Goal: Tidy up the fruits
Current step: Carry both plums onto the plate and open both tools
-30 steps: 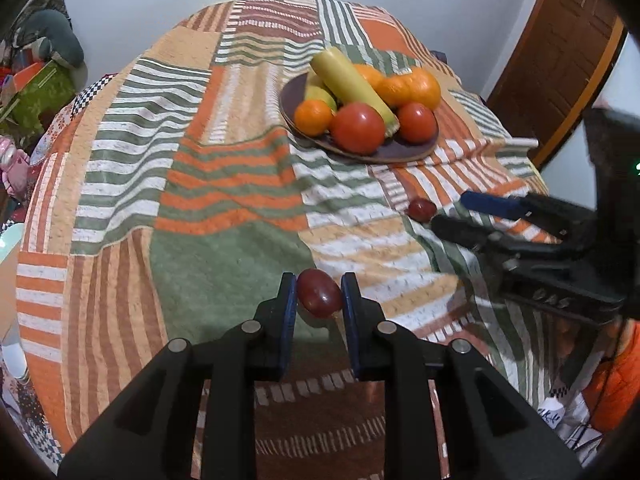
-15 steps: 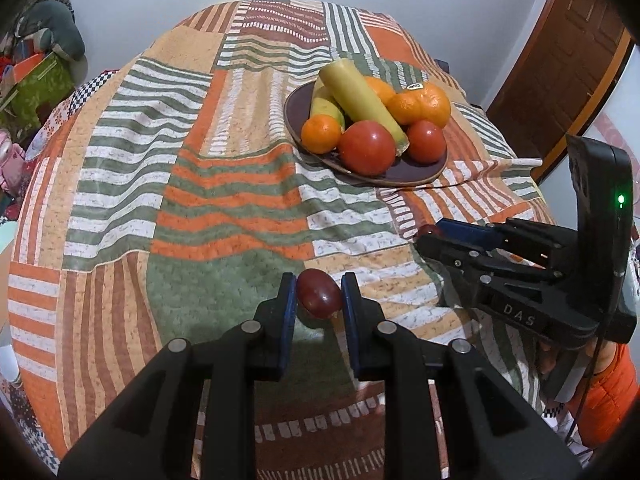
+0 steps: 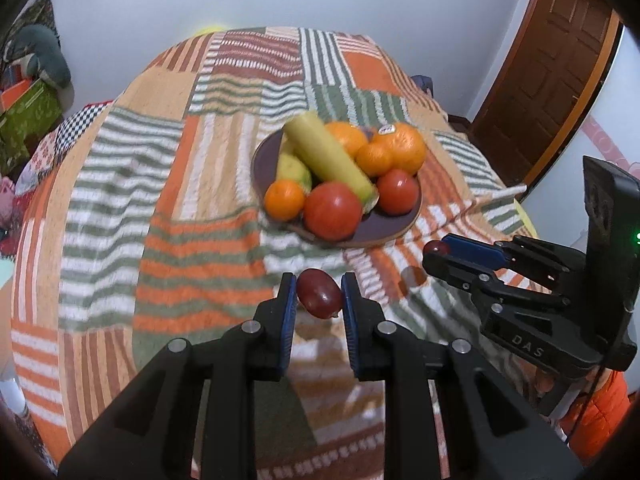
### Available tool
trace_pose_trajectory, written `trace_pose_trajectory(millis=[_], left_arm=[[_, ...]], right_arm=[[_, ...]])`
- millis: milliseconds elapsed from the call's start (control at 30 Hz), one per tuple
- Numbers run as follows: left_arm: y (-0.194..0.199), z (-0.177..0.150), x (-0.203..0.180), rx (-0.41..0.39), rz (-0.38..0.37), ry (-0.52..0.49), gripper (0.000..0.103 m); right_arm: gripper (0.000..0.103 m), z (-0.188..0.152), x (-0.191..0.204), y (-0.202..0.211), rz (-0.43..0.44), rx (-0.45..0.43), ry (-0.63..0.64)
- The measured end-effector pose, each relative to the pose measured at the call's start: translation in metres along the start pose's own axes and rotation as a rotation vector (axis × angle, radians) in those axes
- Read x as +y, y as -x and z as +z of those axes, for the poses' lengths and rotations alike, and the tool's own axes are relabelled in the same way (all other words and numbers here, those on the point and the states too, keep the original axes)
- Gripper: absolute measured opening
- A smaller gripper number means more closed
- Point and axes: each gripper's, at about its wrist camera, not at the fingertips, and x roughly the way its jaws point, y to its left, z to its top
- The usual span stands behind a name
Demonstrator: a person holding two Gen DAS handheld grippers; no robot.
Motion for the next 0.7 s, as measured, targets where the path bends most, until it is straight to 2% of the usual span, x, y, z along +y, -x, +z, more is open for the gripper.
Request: trace_pose_trajectory(millis=[333,700], left_arm=[[-0.022,0.036,-0.004,-0.030,-0.004,-0.021,0.022],[-0.060,0.066,0.003,-0.020,0.009,-0.031,0.022]], right_arm=[[0.024,0.025,-0.004,-0.012,0.005,-0.042,0.009],[0.025,0.027,0.003,-0.043,0.026,0.020,0.046]])
